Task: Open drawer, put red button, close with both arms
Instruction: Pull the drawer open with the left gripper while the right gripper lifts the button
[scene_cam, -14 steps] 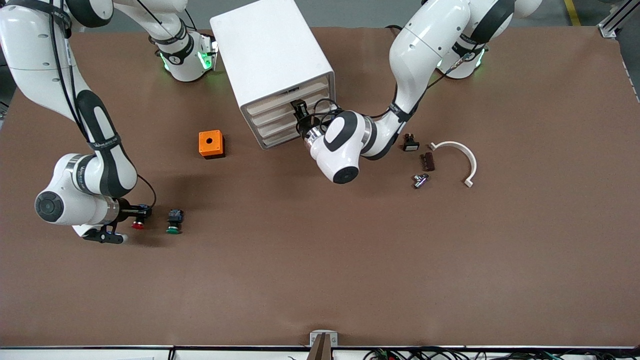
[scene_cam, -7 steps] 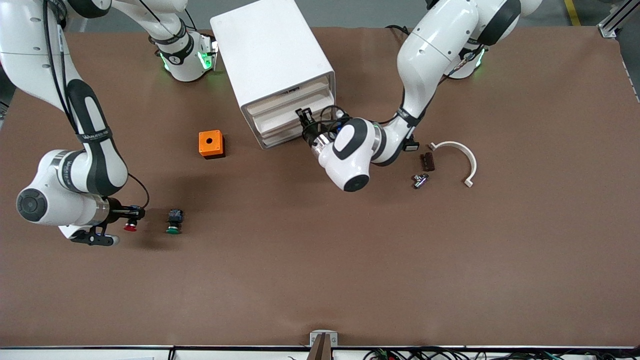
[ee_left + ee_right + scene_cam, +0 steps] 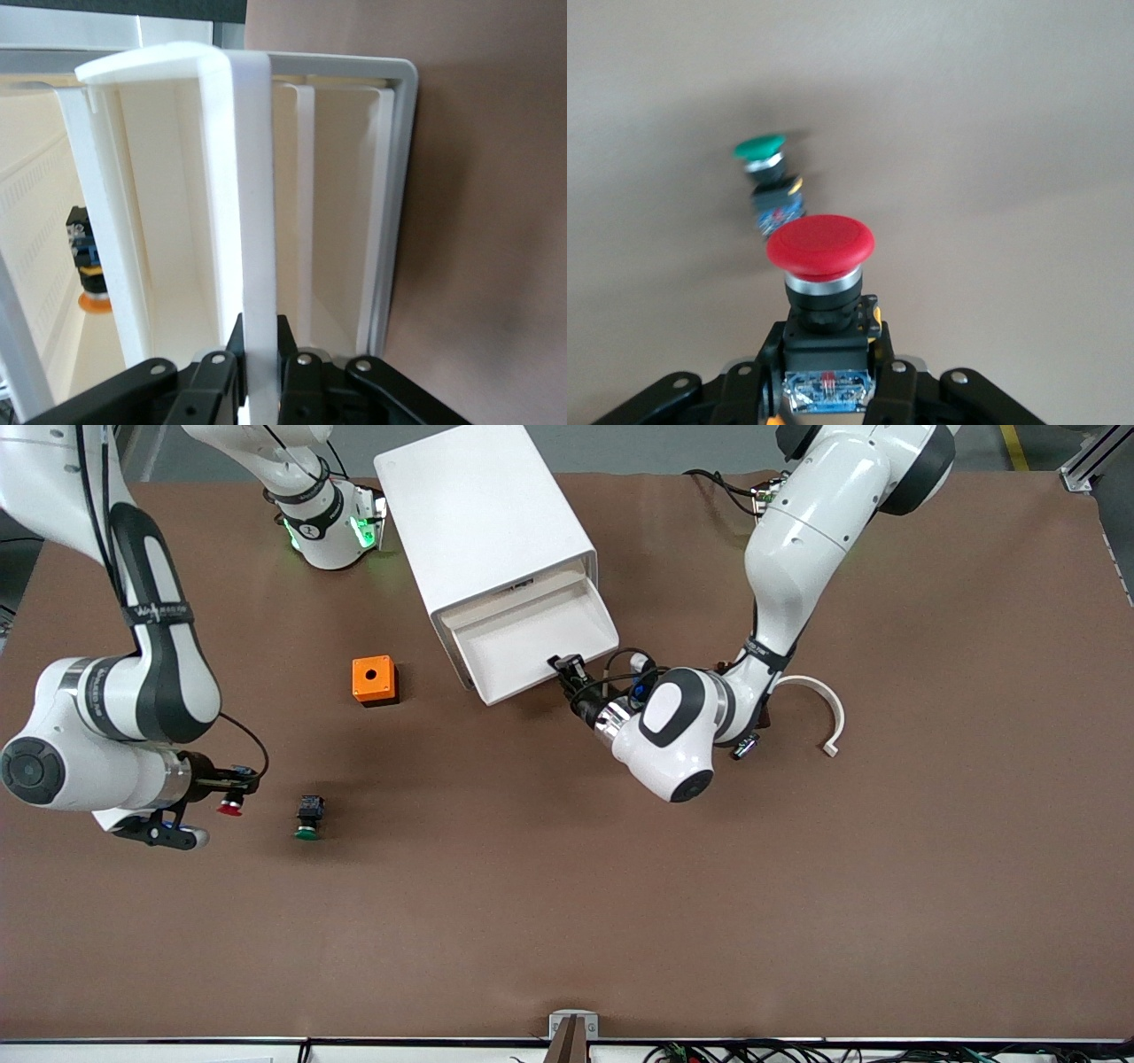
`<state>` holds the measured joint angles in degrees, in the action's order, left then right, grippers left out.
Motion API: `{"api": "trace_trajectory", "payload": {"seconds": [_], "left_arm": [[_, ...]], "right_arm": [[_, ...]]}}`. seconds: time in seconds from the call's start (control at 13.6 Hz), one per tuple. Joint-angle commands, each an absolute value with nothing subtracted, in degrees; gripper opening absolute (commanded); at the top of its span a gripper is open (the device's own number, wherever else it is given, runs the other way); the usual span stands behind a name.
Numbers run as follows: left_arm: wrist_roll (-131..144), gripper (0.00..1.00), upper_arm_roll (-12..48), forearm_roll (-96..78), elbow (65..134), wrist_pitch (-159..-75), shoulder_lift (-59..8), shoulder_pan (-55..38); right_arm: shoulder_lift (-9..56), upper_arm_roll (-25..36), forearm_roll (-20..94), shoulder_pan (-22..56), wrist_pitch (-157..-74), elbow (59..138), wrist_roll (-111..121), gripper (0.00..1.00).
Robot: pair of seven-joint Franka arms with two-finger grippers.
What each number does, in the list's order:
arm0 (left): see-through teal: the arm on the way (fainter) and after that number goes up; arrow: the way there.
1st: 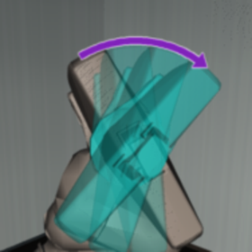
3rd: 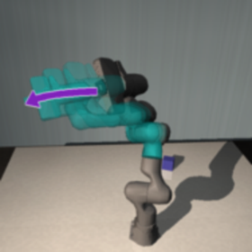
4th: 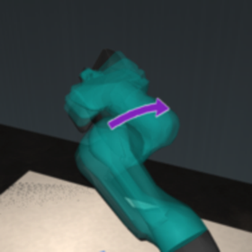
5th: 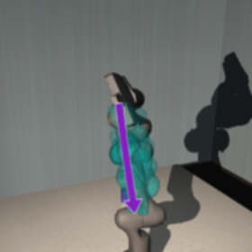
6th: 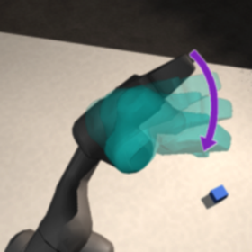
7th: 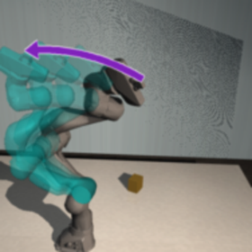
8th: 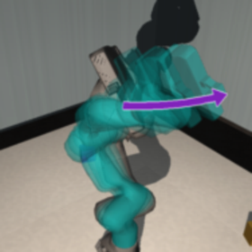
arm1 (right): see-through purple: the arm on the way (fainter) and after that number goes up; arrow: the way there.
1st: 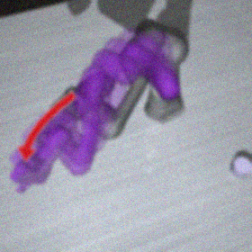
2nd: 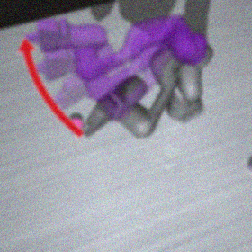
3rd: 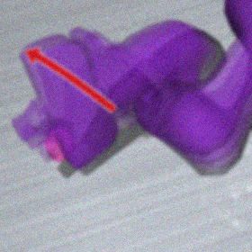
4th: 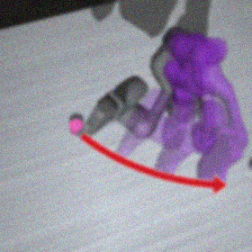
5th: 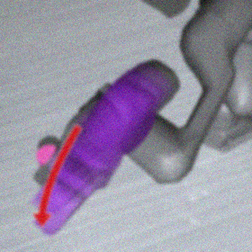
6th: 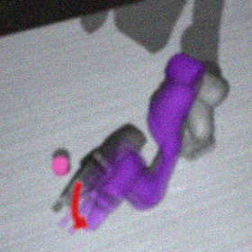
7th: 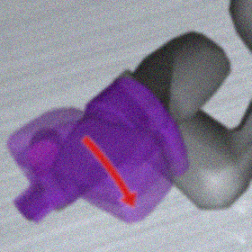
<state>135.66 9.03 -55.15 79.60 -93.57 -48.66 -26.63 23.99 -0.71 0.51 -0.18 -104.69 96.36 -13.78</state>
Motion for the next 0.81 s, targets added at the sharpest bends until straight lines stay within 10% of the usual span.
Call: {"api": "trace_trajectory", "payload": {"seconds": [0.0, 0.15, 0.74], "left_arm": [[132.72, 0.13, 8.0, -52.47, 78.84, -92.72, -48.87, -24.44], [131.75, 1.0, 7.82, -52.38, 78.84, -92.72, -48.78, -24.35], [131.66, 1.0, 7.82, -40.11, 74.62, -92.29, -46.24, -20.05]], "right_arm": [[19.17, -0.62, -0.18, 4.11, -99.25, 97.29, -22.29, 0.29], [16.97, -0.7, 0.09, 8.32, -96.25, 97.21, -30.19, 0.29], [15.73, -1.05, 7.81, 25.21, -95.27, 95.54, -68.25, 0.29]]}}
